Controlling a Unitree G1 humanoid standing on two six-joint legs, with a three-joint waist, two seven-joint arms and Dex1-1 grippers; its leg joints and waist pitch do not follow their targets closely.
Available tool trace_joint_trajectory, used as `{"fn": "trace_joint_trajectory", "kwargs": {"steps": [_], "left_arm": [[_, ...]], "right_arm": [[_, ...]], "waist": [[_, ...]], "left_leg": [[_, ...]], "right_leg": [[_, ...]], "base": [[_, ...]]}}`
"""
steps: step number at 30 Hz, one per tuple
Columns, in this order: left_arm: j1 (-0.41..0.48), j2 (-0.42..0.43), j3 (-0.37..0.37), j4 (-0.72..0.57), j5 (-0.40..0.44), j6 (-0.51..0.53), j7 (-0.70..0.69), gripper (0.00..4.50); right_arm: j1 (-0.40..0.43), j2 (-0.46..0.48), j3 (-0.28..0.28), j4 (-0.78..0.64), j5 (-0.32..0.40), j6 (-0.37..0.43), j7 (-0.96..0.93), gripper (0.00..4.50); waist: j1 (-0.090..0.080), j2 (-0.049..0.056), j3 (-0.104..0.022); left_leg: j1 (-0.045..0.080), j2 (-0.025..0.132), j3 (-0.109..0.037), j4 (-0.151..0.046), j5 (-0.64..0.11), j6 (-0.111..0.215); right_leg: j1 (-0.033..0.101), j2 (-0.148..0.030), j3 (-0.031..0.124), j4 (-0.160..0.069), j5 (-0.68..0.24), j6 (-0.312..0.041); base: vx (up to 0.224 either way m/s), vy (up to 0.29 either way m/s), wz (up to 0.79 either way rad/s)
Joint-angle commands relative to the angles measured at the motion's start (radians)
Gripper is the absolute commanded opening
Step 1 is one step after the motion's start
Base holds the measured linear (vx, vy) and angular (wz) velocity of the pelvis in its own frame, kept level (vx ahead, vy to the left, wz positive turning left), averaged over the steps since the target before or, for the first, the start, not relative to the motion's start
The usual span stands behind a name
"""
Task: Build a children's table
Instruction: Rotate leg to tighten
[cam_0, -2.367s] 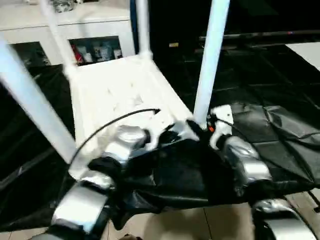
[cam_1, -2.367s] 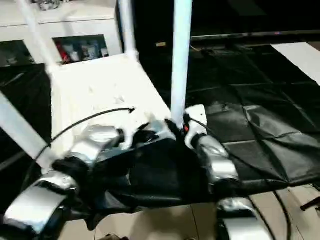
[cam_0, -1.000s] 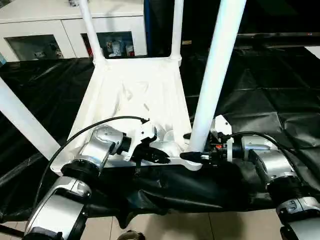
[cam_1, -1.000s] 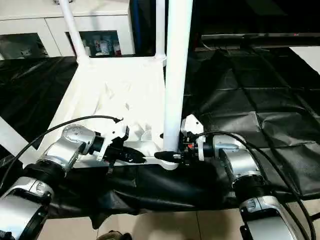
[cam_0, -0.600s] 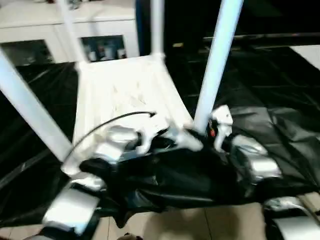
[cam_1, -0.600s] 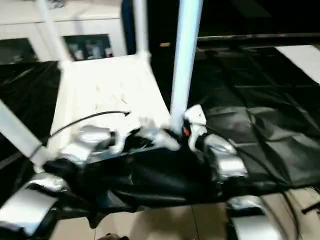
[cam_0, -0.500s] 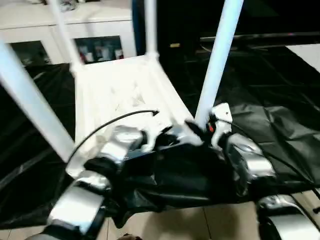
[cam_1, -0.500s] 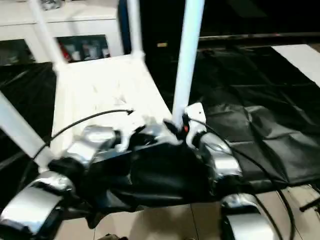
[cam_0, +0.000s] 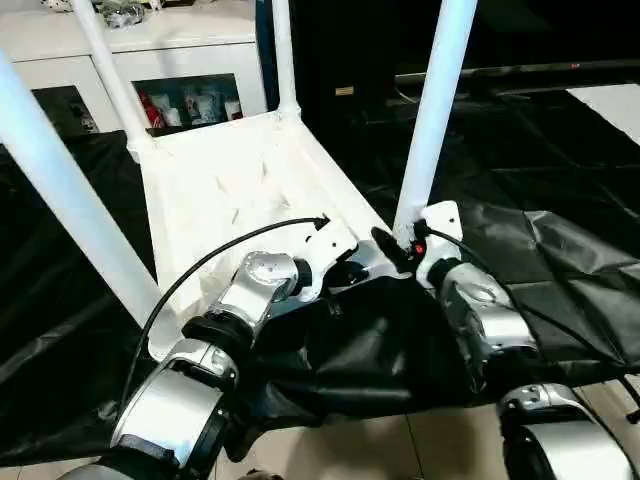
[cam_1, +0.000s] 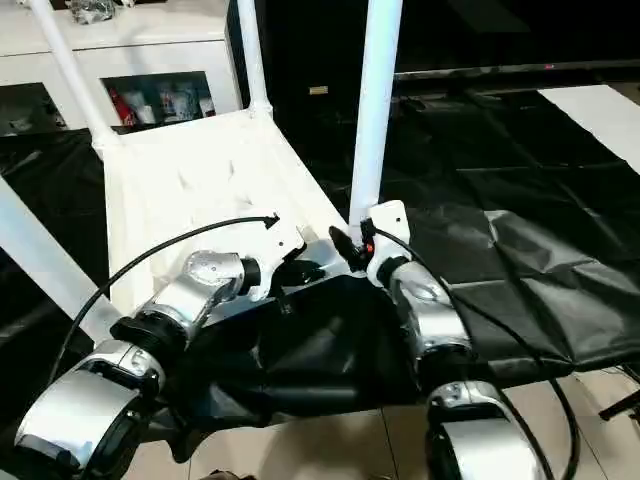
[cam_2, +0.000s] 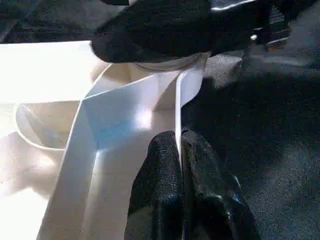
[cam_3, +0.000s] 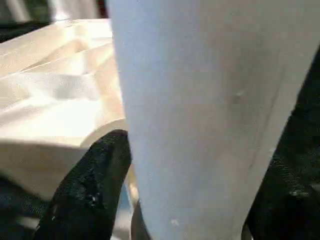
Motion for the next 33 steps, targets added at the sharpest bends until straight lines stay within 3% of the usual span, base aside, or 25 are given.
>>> {"fn": "trace_joint_trajectory", "kwargs": {"steps": [1,4,10,15,16,19,22,27,30,33], "left_arm": [[0.001,-0.004,0.015,-0.019,-0.043,-0.051,-0.038,0.0],[0.02,0.036,0.002,-0.039,-0.055,-0.065,-0.157,0.0],[0.053,0.103,-0.027,-0.091,-0.078,-0.052,-0.368,0.0],[0.058,0.129,-0.028,-0.1,-0.086,-0.048,-0.431,0.0],[0.06,0.139,-0.028,-0.104,-0.09,-0.044,-0.454,0.0],[0.067,0.159,-0.028,-0.119,-0.099,-0.029,-0.5,0.0],[0.076,0.162,-0.027,-0.138,-0.105,-0.014,-0.517,0.0],[0.082,0.156,-0.025,-0.142,-0.102,-0.014,-0.504,0.0],[0.064,0.137,-0.014,-0.103,-0.078,-0.03,-0.399,0.0],[0.038,0.111,0.003,-0.066,-0.063,-0.03,-0.273,0.0]], "right_arm": [[0.027,-0.003,0.09,-0.035,0.015,0.011,0.176,3.09],[0.048,-0.1,0.097,-0.095,0.05,0.027,0.352,3.09],[0.066,-0.192,0.113,-0.152,0.073,0.069,0.541,3.09],[0.061,-0.205,0.114,-0.155,0.085,0.083,0.576,3.09],[0.06,-0.211,0.121,-0.156,0.085,0.088,0.596,3.09],[0.062,-0.216,0.136,-0.161,0.086,0.103,0.635,2.77],[0.063,-0.213,0.136,-0.169,0.098,0.12,0.653,2.52],[0.07,-0.209,0.136,-0.177,0.101,0.13,0.66,2.48],[0.085,-0.182,0.123,-0.176,0.106,0.139,0.603,2.48],[0.082,-0.142,0.109,-0.132,0.074,0.102,0.471,2.47]], "waist": [[0.011,-0.022,-0.064],[0.021,-0.021,-0.065],[0.035,-0.019,-0.068],[0.04,-0.018,-0.067],[0.04,-0.022,-0.067],[0.043,-0.021,-0.068],[0.042,-0.023,-0.067],[0.043,-0.024,-0.068],[0.045,-0.025,-0.067],[0.041,-0.026,-0.064]], "left_leg": [[0.018,0.053,-0.033,-0.071,-0.356,0.065],[0.015,0.056,-0.032,-0.068,-0.322,0.088],[0.014,0.06,-0.031,-0.065,-0.27,0.107],[0.018,0.062,-0.032,-0.068,-0.288,0.087],[0.019,0.062,-0.031,-0.069,-0.297,0.081],[0.018,0.062,-0.031,-0.069,-0.289,0.077],[0.017,0.062,-0.031,-0.068,-0.281,0.08],[0.017,0.061,-0.03,-0.066,-0.264,0.084],[0.017,0.062,-0.031,-0.067,-0.265,0.08],[0.018,0.061,-0.033,-0.071,-0.304,0.056]], "right_leg": [[0.042,-0.038,0.026,-0.075,-0.309,-0.216],[0.044,-0.039,0.027,-0.071,-0.284,-0.228],[0.042,-0.039,0.027,-0.059,-0.222,-0.262],[0.038,-0.039,0.028,-0.059,-0.243,-0.266],[0.038,-0.04,0.029,-0.06,-0.255,-0.263],[0.04,-0.041,0.029,-0.057,-0.246,-0.265],[0.04,-0.043,0.03,-0.056,-0.236,-0.268],[0.04,-0.043,0.03,-0.056,-0.236,-0.266],[0.04,-0.043,0.03,-0.058,-0.256,-0.255],[0.038,-0.044,0.03,-0.065,-0.324,-0.236]], "base": [[0.0,0.0,0.0],[0.0,0.0,0.0],[0.0,0.0,0.0],[0.0,0.0,0.0],[0.0,0.0,0.0],[0.0,0.0,0.0],[0.0,0.0,0.0],[0.0,0.0,0.0],[0.0,0.0,0.0],[0.0,0.0,0.0]]}}
